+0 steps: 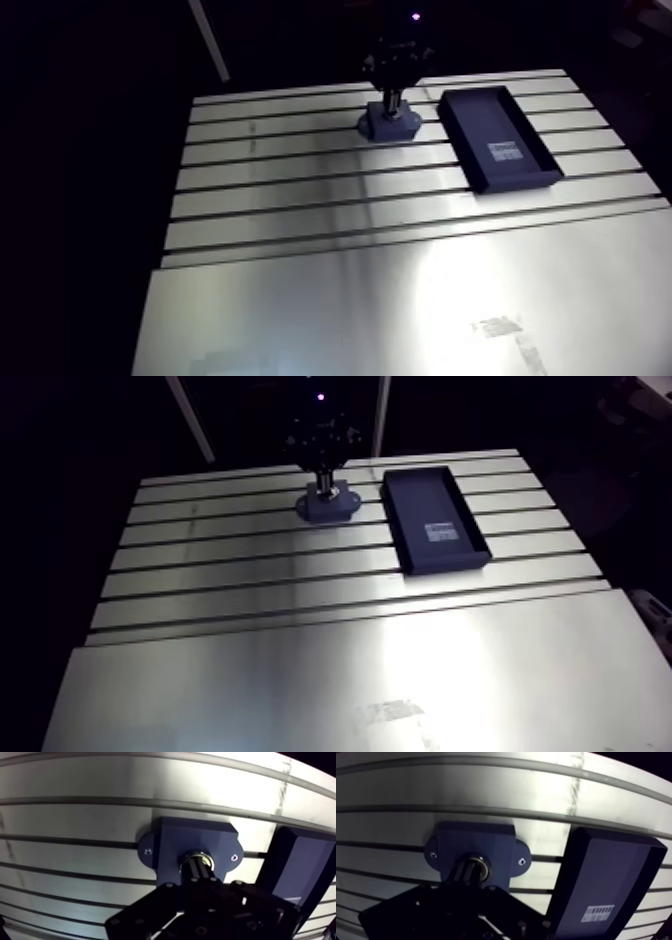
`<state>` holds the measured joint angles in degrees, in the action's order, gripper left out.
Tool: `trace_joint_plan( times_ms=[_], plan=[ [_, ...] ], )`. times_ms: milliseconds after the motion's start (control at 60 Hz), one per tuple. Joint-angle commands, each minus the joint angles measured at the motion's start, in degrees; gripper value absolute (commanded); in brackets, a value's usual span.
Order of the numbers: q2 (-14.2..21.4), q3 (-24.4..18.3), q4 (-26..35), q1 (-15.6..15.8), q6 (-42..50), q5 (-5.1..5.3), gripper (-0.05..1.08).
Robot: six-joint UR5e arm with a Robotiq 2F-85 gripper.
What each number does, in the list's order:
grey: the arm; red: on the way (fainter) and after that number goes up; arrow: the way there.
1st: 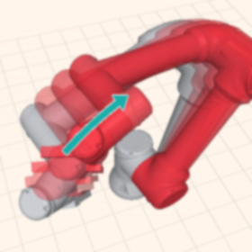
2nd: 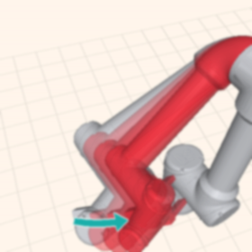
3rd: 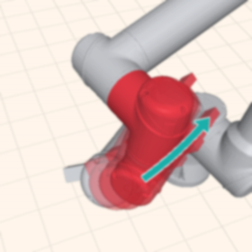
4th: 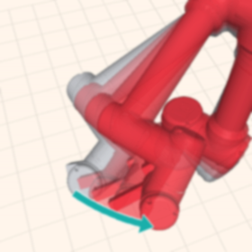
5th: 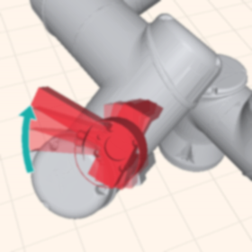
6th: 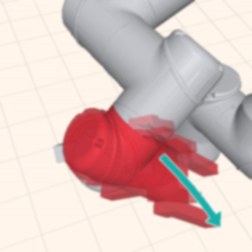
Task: Pick up the bearing and press it into the housing until flush.
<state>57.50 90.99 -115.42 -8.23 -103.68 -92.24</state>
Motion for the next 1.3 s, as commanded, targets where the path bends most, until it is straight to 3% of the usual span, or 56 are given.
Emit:
trace_joint_plan(
  times_ms=[17,533,767,1300],
  plan=[
    [0.1,0.09,-0.02,0.05,-0.06,0.0,1.08],
    [0.63,1.47,-1.56,-0.04,-1.03,0.09,1.08],
    [0.72,1.86,-3.1,-0.12,-1.57,1.04,1.08],
    [0.98,1.95,-3.1,-0.21,-2.08,0.97,1.08]
  ],
)
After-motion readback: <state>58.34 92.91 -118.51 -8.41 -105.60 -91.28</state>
